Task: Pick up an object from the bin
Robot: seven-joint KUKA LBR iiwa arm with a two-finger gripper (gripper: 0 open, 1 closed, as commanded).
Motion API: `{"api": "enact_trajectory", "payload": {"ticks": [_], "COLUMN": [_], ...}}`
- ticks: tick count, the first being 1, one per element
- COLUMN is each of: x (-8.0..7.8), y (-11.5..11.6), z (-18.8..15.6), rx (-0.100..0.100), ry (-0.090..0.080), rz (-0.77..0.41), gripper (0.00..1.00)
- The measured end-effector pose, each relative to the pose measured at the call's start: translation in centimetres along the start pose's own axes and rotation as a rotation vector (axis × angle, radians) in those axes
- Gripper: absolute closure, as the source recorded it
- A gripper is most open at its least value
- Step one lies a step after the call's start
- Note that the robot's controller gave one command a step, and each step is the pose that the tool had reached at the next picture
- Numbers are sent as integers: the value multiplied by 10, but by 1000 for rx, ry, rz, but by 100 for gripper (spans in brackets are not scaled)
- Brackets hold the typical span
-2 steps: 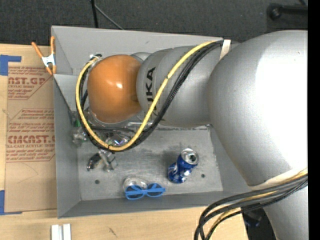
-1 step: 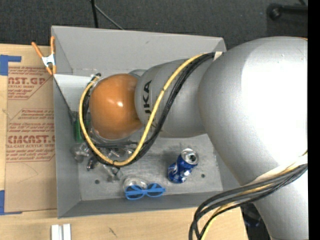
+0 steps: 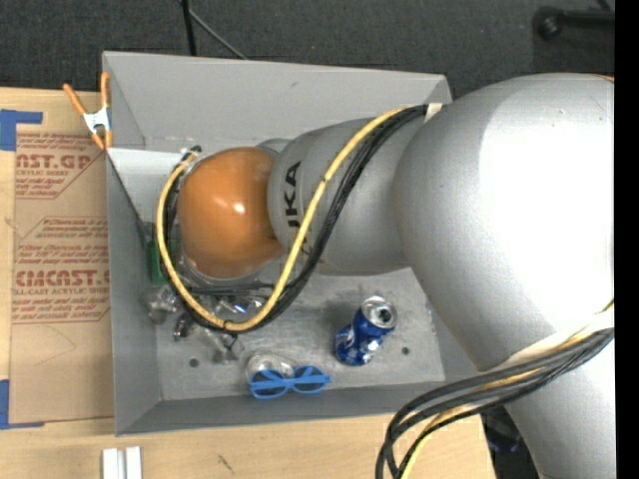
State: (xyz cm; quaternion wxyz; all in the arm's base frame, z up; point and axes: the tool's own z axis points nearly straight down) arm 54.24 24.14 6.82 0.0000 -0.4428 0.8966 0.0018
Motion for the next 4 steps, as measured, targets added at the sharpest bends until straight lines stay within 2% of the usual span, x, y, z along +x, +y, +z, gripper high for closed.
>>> {"api": "enact_trajectory", "payload": {"ticks": [1,2,3,4], "x": [0,-2,-3,-5], "y": [0,0,1,1], "z": [0,-40,-44,-111], "rx": [0,5,3,7], "ry": [0,-4,-2,-8], "rz": [0,1,3,3], "gripper": [100,100,100,100]}}
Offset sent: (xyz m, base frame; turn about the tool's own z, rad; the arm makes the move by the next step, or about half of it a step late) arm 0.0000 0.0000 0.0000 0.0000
